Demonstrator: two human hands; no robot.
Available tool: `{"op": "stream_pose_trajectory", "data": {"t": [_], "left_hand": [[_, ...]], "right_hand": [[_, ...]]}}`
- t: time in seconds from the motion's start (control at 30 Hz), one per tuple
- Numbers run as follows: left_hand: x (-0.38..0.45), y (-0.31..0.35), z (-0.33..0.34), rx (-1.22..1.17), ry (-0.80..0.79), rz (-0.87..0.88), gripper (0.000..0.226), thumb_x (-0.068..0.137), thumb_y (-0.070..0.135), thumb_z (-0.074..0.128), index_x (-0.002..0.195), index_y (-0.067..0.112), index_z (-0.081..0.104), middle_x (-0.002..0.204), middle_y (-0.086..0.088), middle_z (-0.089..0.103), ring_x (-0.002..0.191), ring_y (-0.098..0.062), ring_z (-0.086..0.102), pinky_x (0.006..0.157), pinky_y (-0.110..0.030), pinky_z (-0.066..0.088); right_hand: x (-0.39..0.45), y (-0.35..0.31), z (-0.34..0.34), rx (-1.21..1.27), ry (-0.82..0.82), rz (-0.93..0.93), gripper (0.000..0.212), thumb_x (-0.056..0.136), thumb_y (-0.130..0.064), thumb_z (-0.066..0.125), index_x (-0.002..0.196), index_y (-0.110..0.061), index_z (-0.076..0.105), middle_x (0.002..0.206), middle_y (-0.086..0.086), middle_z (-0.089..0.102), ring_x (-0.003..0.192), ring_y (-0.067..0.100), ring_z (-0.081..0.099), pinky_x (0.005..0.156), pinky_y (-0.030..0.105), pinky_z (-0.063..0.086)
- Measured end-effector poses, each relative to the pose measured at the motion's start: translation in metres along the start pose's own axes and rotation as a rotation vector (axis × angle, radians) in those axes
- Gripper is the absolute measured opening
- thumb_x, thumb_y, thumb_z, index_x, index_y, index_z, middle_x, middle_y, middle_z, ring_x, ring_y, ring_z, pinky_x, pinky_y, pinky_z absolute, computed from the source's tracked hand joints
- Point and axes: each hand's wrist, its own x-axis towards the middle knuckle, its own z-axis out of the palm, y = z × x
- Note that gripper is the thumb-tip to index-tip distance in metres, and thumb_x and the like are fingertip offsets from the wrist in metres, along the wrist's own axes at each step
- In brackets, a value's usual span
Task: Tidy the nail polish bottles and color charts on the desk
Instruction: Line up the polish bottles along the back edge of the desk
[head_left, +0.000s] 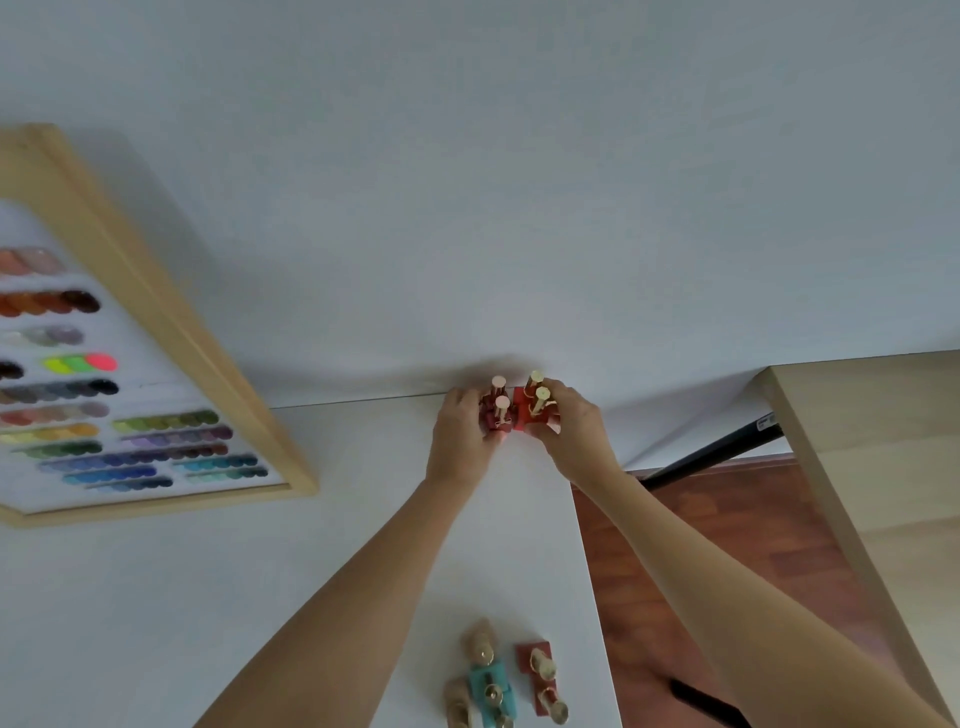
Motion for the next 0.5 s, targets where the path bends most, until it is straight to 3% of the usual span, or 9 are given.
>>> {"op": "stream_pose_trajectory", "data": {"t": [0.13, 0.23, 0.4, 0.5], "left_hand": [[0.003, 0.0, 0.009, -0.08, 0.08, -0.045, 0.032, 0.072, 0.008, 0.077, 0.101, 0.006, 0.065, 0.097, -0.012, 0.062, 0.089, -0.026, 0.063, 0.083, -0.04, 0.055], [0.006, 0.002, 0.013, -0.083, 0.095, -0.047, 0.02, 0.075, 0.007, 0.075, 0.094, 0.007, 0.067, 0.089, -0.01, 0.065, 0.082, -0.024, 0.063, 0.078, -0.036, 0.055], [0.011, 0.005, 0.019, -0.04, 0.125, -0.065, 0.005, 0.078, 0.006, 0.07, 0.08, 0.007, 0.066, 0.075, -0.008, 0.063, 0.07, -0.021, 0.056, 0.068, -0.03, 0.049], [0.015, 0.006, 0.021, -0.013, 0.12, -0.093, 0.004, 0.077, 0.005, 0.07, 0.079, 0.005, 0.066, 0.076, -0.011, 0.065, 0.072, -0.025, 0.058, 0.068, -0.034, 0.049]], "right_hand": [[-0.001, 0.002, 0.009, 0.157, 0.101, 0.112, 0.044, 0.079, -0.004, 0.071, 0.12, -0.008, 0.058, 0.101, 0.004, 0.07, 0.093, 0.012, 0.065, 0.087, 0.019, 0.051], [0.001, 0.0, 0.013, 0.162, 0.141, 0.145, 0.03, 0.08, -0.004, 0.066, 0.109, -0.015, 0.066, 0.092, -0.005, 0.072, 0.087, 0.004, 0.065, 0.076, 0.005, 0.046], [0.007, -0.001, 0.017, 0.102, 0.193, 0.165, 0.019, 0.081, 0.0, 0.057, 0.079, -0.018, 0.062, 0.062, -0.006, 0.062, 0.06, 0.013, 0.05, 0.056, 0.017, 0.039], [0.009, -0.002, 0.018, 0.062, 0.193, 0.159, 0.017, 0.082, 0.002, 0.055, 0.082, -0.012, 0.062, 0.069, 0.01, 0.066, 0.067, 0.029, 0.054, 0.064, 0.035, 0.047]]}}
